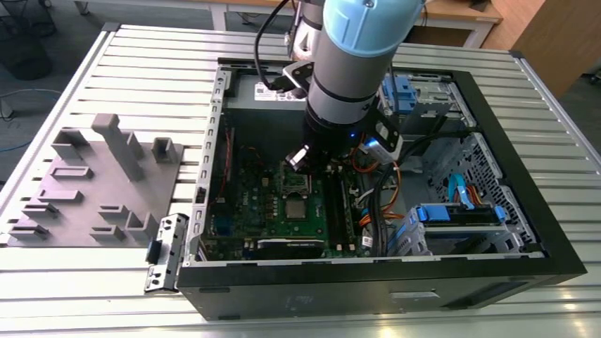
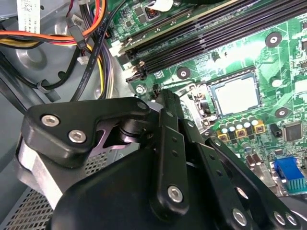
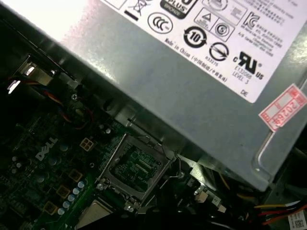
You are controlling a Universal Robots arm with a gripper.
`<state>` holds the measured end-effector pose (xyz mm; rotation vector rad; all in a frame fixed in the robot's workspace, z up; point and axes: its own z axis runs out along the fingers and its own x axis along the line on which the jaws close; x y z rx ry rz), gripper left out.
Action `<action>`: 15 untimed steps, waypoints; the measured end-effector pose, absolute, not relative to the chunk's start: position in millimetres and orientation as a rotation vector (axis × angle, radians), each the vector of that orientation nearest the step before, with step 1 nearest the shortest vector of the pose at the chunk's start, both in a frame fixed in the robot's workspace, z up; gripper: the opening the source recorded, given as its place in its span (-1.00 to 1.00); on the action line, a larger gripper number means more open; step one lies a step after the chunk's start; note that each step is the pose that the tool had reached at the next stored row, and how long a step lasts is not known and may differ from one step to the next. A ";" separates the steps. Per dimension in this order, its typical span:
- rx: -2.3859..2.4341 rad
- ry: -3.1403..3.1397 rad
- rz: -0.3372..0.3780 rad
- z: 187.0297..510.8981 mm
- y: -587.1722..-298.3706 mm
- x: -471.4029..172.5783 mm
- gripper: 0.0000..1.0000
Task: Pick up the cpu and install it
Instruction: 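Close the cpu cover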
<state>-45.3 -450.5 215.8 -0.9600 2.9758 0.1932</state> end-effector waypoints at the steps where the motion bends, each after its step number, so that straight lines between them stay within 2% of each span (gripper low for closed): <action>1: -0.960 2.976 0.193 215.8 -450.5 -45.3 -0.79; 15: -0.971 2.971 0.198 207.5 -440.7 -45.2 -0.79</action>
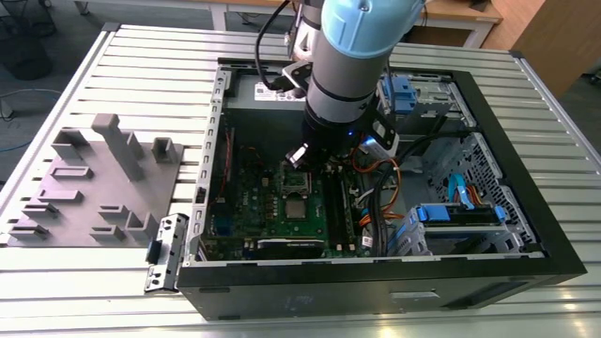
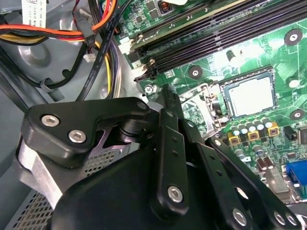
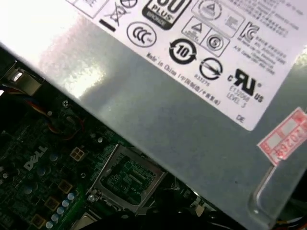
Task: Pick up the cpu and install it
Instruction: 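Close the cpu cover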
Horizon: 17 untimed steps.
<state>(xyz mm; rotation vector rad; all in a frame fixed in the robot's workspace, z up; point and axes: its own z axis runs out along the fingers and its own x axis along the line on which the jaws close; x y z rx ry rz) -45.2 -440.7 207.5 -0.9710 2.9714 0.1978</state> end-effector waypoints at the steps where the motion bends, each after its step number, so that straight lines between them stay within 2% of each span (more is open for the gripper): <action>1: -0.972 2.971 0.198 206.6 -440.7 -45.2 -0.79; 17: -1.000 2.963 0.198 198.5 -440.4 -45.4 -0.79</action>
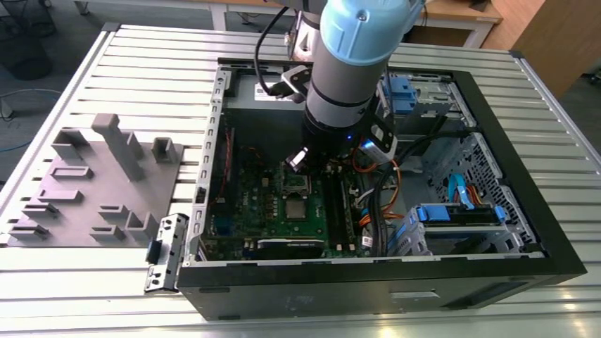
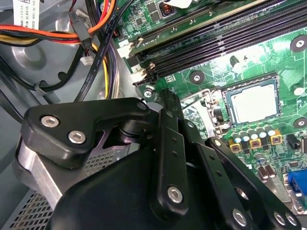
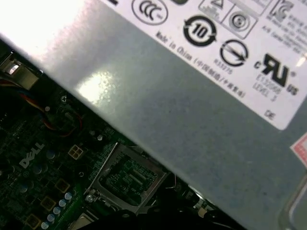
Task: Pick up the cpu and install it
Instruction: 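Close the cpu cover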
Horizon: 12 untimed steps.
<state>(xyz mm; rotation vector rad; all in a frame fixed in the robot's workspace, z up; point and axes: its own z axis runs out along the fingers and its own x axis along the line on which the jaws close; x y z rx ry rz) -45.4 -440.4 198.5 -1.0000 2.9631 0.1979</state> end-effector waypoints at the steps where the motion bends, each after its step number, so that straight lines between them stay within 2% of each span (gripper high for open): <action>1: -1.000 2.963 0.198 198.5 -440.4 -45.4 -0.79; 12: -1.006 2.961 0.198 206.7 -441.4 -45.4 -0.79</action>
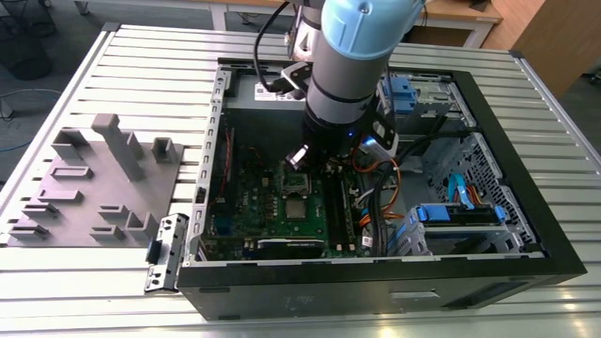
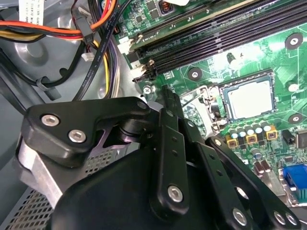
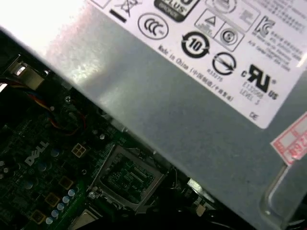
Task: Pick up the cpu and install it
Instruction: 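Close the cpu cover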
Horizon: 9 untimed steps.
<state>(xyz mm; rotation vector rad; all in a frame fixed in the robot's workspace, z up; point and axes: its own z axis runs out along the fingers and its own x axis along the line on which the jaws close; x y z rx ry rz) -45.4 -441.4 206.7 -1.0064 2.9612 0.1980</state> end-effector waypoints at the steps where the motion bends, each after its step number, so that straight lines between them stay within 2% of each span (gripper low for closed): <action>1: -1.007 2.961 0.198 207.8 -441.6 -45.4 -0.79; 9: -1.009 2.960 0.198 213.2 -445.6 -45.3 -0.79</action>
